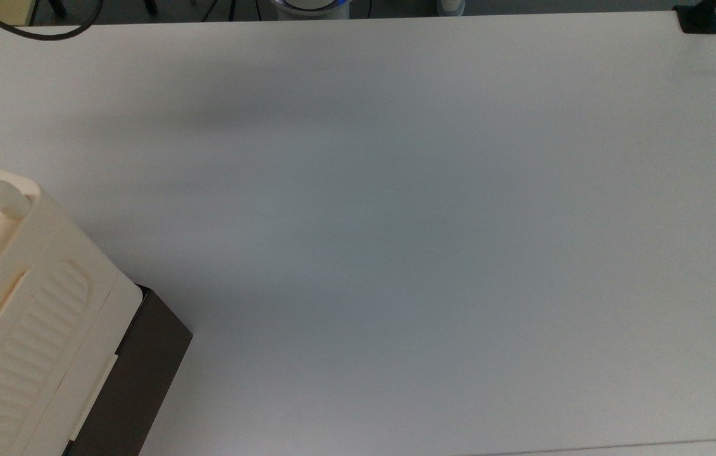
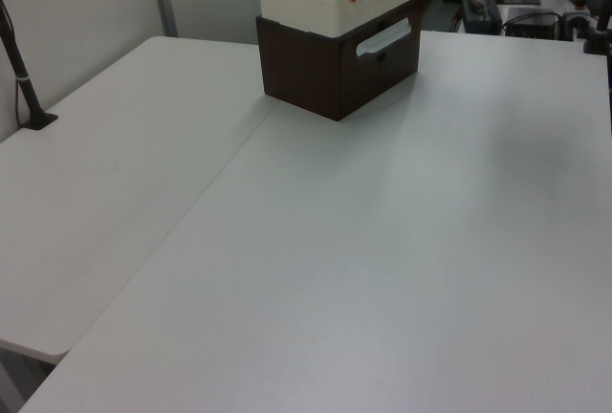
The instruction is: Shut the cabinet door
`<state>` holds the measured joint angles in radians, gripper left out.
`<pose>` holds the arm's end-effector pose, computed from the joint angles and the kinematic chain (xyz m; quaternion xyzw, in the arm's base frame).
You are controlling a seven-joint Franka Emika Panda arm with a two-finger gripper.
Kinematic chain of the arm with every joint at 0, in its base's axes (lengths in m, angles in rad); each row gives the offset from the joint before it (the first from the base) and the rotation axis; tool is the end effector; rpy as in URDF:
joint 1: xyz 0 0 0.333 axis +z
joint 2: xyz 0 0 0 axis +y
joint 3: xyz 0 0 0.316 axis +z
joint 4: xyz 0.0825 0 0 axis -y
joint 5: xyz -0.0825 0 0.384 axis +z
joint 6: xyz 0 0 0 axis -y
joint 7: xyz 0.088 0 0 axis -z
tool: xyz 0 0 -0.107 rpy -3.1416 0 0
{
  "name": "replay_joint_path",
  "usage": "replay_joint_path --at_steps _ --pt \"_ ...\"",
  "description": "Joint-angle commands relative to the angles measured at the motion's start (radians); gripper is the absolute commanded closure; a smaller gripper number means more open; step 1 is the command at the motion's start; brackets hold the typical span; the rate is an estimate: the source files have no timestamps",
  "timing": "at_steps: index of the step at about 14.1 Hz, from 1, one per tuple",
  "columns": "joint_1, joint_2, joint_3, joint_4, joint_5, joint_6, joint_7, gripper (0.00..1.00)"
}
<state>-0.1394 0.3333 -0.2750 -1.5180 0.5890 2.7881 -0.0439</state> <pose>0.6497 -0.2776 0.5872 -0.8151 0.3263 -0.4730 0.0734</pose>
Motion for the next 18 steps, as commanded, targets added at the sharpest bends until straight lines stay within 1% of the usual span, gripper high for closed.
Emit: replay_joint_path --at_steps 1,3,5,6,7,10,12,14,15,16,17,18 --pt "-0.005 0.004 0.007 0.012 0.009 0.004 -0.011 1.00" --pt "-0.006 -0.036 0.007 -0.022 0.003 -0.060 -0.069 1.00" --pt "-0.011 -0.068 0.007 -0.034 -0.009 -0.200 -0.158 1.00" --pt "-0.020 -0.083 0.007 -0.036 -0.027 -0.281 -0.190 0.99" --pt "-0.026 -0.097 0.007 -0.036 -0.061 -0.364 -0.211 0.99" --pt "-0.031 -0.146 0.007 -0.034 -0.216 -0.572 -0.218 0.99" --pt "-0.026 -0.180 0.007 -0.031 -0.309 -0.721 -0.220 0.97" --pt "-0.014 -0.224 0.010 -0.031 -0.374 -0.884 -0.241 0.92" --pt "0.000 -0.247 0.011 -0.030 -0.394 -0.969 -0.247 0.82" --pt "0.024 -0.270 0.011 -0.030 -0.408 -1.042 -0.246 0.58" --pt "0.043 -0.290 0.011 -0.030 -0.422 -1.091 -0.240 0.23" --pt "0.056 -0.309 0.011 -0.030 -0.431 -1.131 -0.238 0.03"
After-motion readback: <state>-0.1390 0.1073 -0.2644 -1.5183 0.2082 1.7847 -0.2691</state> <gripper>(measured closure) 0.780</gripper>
